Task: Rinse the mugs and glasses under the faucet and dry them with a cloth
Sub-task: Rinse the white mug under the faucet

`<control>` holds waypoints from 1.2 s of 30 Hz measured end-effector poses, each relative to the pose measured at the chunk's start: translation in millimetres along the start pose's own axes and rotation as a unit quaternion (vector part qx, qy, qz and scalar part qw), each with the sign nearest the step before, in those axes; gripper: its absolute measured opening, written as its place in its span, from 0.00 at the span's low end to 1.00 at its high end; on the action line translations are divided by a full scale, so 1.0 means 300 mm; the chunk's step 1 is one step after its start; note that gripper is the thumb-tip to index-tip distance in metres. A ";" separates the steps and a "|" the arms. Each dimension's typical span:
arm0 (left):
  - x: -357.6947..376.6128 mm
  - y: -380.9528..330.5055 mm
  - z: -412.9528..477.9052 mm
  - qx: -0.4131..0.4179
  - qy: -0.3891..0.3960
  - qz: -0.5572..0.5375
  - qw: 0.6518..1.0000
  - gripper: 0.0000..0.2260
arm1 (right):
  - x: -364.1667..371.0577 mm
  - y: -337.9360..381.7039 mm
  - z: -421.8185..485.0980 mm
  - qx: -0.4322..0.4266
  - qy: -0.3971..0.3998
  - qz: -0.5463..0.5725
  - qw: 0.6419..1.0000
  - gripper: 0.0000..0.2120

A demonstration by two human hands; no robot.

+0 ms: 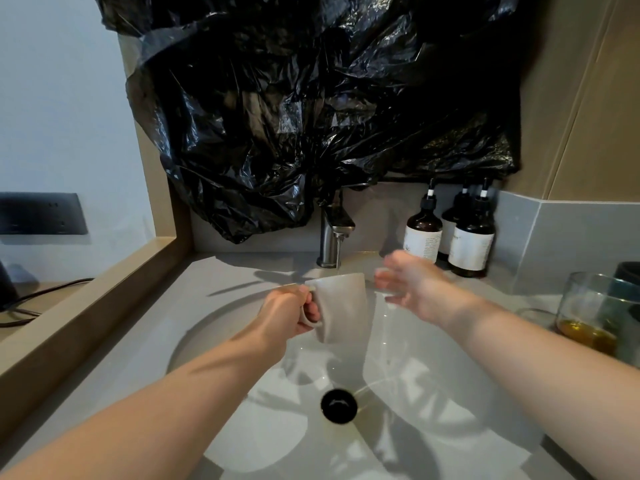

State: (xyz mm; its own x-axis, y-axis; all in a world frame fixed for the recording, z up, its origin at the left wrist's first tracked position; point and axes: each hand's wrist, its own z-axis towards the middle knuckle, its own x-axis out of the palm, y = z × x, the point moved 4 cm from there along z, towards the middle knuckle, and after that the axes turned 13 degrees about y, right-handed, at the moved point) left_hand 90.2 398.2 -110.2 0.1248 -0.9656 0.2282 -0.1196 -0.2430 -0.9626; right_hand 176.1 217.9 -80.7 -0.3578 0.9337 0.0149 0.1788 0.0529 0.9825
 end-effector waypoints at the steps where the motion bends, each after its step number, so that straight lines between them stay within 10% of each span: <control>1: 0.006 0.001 -0.001 -0.003 0.007 -0.005 1.000 0.13 | 0.003 -0.043 -0.010 0.018 0.034 0.011 0.999 0.09; 8: 0.034 0.014 -0.002 -0.051 -0.011 -0.104 0.993 0.15 | 0.077 -0.154 -0.031 0.043 0.206 -0.046 0.976 0.20; 12: 0.040 0.016 0.013 -0.056 -0.014 -0.132 0.990 0.16 | 0.083 -0.167 -0.019 0.021 0.165 -0.111 0.980 0.37; 28: 0.071 0.010 0.008 0.030 0.172 0.095 0.980 0.21 | 0.017 -0.163 -0.019 -0.027 0.045 0.076 0.996 0.22; 36: 0.062 0.005 0.012 0.043 0.133 0.124 0.982 0.16 | 0.029 -0.120 -0.023 -0.094 -0.026 -0.061 0.993 0.32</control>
State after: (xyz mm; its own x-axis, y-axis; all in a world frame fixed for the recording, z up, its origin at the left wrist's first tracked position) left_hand 95.9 380.3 -108.0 -0.1605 -0.9870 0.0046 -0.0281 -0.0001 -0.9996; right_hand 160.2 221.7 -114.6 -0.3168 0.9419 -0.1116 -0.0390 0.1046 0.9937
